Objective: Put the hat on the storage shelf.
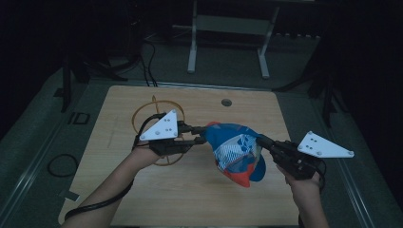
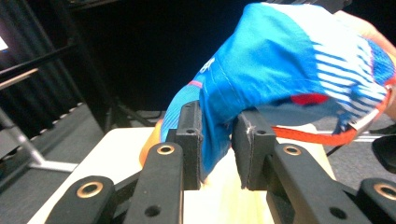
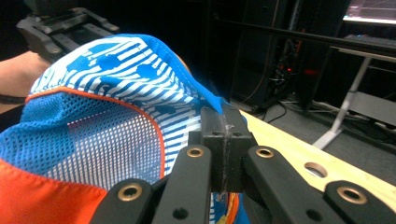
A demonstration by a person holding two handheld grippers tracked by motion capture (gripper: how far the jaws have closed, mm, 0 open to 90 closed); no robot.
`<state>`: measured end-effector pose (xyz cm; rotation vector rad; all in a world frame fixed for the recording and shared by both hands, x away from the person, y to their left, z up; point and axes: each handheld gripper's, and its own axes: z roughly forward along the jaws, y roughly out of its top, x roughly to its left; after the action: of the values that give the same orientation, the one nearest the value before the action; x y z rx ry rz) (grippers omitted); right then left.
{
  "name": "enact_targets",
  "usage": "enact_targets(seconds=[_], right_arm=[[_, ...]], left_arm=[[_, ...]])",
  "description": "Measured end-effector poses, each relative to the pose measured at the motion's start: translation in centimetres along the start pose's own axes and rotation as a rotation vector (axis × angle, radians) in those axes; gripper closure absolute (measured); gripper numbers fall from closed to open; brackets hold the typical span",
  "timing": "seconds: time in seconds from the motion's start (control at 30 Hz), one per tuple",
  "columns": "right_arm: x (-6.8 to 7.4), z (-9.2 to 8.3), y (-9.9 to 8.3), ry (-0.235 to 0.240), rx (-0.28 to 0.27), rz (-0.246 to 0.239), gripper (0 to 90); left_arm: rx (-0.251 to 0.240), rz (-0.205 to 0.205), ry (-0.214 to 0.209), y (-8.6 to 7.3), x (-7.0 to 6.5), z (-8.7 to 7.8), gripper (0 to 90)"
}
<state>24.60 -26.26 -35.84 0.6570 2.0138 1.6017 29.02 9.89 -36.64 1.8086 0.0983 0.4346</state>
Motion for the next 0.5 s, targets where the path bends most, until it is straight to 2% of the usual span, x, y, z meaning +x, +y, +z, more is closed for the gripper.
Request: enact_targets(seconds=[0.13,0.27,0.3,0.33,0.43,0.5], right_arm=[[-0.2,-0.3,0.4,-0.008,-0.009,-0.004,90.0],[-0.4,-0.2,1.1,-0.012,-0.024,0.001,90.0],[-0.4,-0.1,1.3,-0.008,-0.026,0.0,90.0],[-0.4,0.1,1.6,-0.012,-0.026,-0.002,90.0],[-0.6,0.7,2.2,-0.016,-0.03,-0.005,90.0],[-0.8,1.2,2.6,-0.013,-0.033,-0.001,90.0]], left_arm=[[-0.009,-0.014,0.034,0.2,0.1,-1.8,73.8],[-0.014,-0.03,0.083,0.2,0.0,-3.8,73.8],[-0.011,-0.034,0.106,0.1,0.0,-4.5,73.7],[-0.009,-0.034,0.119,0.1,-0.1,-4.9,71.2],[-0.008,-0.05,0.178,-0.7,-0.4,-6.5,66.0],[-0.008,-0.079,0.211,-1.7,-0.5,-7.6,65.9]])
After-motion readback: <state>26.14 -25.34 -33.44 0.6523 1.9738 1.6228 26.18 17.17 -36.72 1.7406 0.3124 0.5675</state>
